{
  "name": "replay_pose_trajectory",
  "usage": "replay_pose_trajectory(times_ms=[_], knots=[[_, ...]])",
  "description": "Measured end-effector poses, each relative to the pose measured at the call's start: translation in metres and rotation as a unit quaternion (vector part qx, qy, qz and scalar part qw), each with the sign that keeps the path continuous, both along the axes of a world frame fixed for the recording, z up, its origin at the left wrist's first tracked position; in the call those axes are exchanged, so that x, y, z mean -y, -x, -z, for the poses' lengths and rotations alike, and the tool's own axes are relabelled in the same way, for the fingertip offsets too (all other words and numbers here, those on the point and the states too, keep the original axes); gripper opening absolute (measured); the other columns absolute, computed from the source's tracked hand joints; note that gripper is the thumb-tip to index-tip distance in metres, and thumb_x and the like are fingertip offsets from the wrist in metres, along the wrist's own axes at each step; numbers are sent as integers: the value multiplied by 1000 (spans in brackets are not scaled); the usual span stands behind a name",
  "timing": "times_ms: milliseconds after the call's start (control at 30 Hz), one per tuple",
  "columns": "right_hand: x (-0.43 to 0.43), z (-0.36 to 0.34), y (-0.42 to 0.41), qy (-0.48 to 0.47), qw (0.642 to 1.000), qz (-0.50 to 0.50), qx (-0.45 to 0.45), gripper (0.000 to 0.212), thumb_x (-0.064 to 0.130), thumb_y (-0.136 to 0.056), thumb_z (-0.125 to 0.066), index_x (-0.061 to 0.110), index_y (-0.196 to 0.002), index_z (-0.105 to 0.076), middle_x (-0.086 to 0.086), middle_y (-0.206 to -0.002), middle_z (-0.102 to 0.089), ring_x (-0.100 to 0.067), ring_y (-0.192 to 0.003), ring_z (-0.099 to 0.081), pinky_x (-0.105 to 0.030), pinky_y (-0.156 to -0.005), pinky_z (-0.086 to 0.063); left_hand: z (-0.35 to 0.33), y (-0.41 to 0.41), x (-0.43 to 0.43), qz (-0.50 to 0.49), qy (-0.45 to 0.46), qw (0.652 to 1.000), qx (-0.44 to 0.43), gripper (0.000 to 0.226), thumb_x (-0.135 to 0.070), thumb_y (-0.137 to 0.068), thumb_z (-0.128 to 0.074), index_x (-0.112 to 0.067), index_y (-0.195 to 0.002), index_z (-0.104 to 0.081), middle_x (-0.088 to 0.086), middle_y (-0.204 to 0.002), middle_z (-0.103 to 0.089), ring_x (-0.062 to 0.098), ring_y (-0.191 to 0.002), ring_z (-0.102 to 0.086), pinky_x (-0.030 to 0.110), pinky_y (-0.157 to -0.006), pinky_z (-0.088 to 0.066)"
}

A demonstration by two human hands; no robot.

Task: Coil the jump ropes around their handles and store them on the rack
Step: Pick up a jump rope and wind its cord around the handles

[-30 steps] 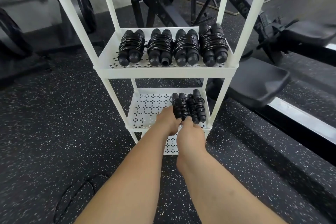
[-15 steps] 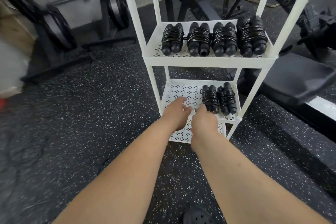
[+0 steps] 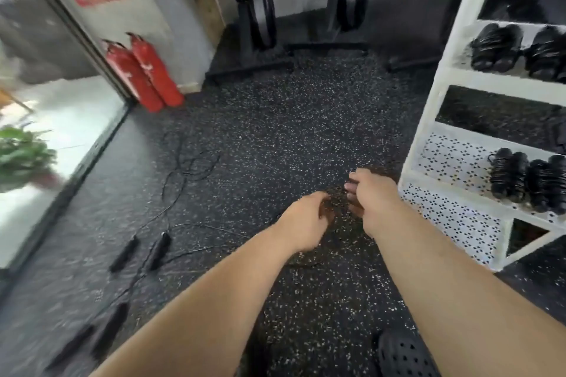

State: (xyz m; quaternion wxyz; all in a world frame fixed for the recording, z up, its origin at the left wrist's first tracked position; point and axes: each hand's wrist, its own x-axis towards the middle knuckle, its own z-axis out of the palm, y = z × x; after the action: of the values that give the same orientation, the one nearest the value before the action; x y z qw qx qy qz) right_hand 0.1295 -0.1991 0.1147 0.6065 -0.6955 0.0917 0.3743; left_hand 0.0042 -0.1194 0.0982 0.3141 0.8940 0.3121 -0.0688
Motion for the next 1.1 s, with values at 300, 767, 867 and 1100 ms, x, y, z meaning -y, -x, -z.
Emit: replay_pose_trajectory(times_ms=[300,767,867,1100], knots=[[-57,19,96,66,964,-234,104,15,28,-108,-58,20,-105,-70,-5,-109,-76,-26,-104,-73,-47,-96,-60,5,143,-85,-38,5,996,-77,47,-31,-110,-58,-17,-154,-48,3,-137,-66,25,-121,-64,39,-107,-50],[-111,106,237,112,855,-465,202,15,26,-109,-59,36,-110,-70,9,-111,-75,-14,-99,-73,-51,-98,-59,114,318,-160,-169,10,982,-82,53,-31,-107,-61,-18,-157,-45,10,-142,-56,33,-127,-60,46,-111,-49],[-126,130,263,126,841,-490,190,15,25,-109,-58,36,-110,-69,9,-111,-75,-13,-98,-73,-48,-93,-61,147,350,-171,-213,29,972,-94,54,-32,-106,-61,-20,-157,-45,8,-142,-56,32,-126,-61,46,-110,-50],[-168,172,305,151,784,-566,207,13,31,-108,-58,40,-112,-66,16,-111,-72,-10,-98,-71,-40,-85,-61,206,409,-196,-281,37,951,-122,53,-34,-108,-58,-18,-157,-44,10,-146,-53,33,-131,-57,45,-111,-48]])
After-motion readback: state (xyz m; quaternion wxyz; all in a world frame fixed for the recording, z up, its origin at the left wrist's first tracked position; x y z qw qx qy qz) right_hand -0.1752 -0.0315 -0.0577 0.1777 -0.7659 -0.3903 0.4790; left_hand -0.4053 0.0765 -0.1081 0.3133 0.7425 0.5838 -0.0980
